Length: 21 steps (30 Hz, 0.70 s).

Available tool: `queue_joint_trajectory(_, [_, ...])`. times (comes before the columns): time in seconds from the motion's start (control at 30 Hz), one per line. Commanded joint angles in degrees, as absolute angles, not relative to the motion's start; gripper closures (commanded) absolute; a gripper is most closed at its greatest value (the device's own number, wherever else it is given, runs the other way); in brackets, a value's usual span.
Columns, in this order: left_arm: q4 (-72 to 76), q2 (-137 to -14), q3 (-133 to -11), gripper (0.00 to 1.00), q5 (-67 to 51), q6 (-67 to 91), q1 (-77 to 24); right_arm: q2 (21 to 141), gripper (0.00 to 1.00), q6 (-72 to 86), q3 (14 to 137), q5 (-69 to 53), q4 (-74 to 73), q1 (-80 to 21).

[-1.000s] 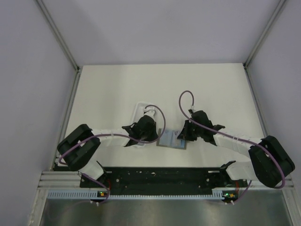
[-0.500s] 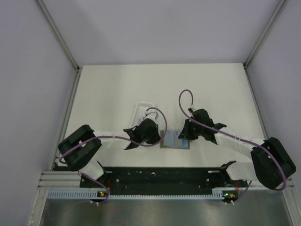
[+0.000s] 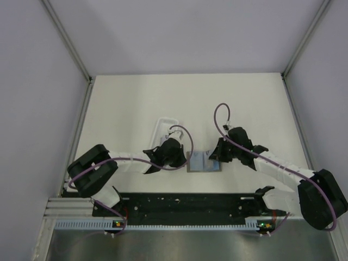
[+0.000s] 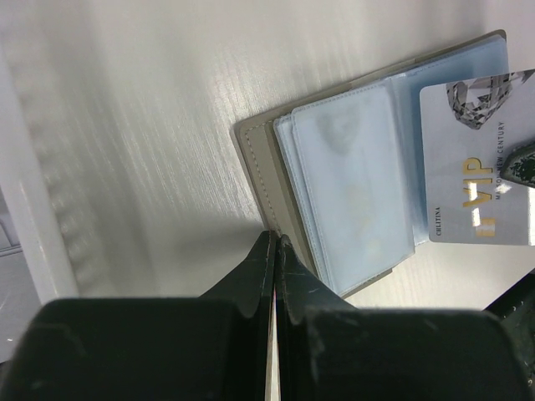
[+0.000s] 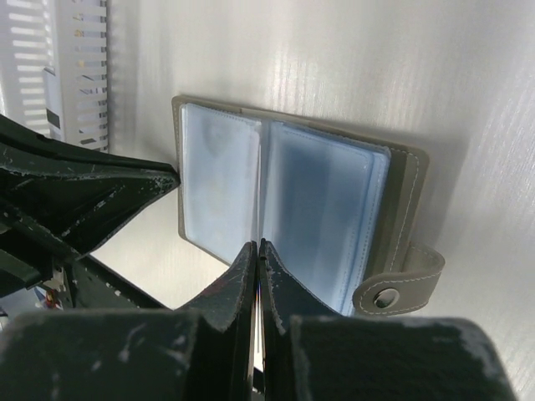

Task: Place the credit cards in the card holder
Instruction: Insert the credit card into the card holder.

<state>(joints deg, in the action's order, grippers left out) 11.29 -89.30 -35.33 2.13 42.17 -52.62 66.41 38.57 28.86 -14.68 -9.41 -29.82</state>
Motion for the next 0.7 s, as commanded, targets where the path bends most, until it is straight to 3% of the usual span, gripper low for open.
queue_joint_trajectory(0.0, [9.40,-89.74,-33.84,1.00,1.76,42.27,-52.91,64.07,1.00,39.55,27.95,-15.20,-8.18,-28.22])
queue_joint_trajectory(0.67, [8.97,-89.91,-34.63,1.00,1.67,41.84,-52.91,62.75,1.00,43.24,20.83,-24.43,6.32,-23.47])
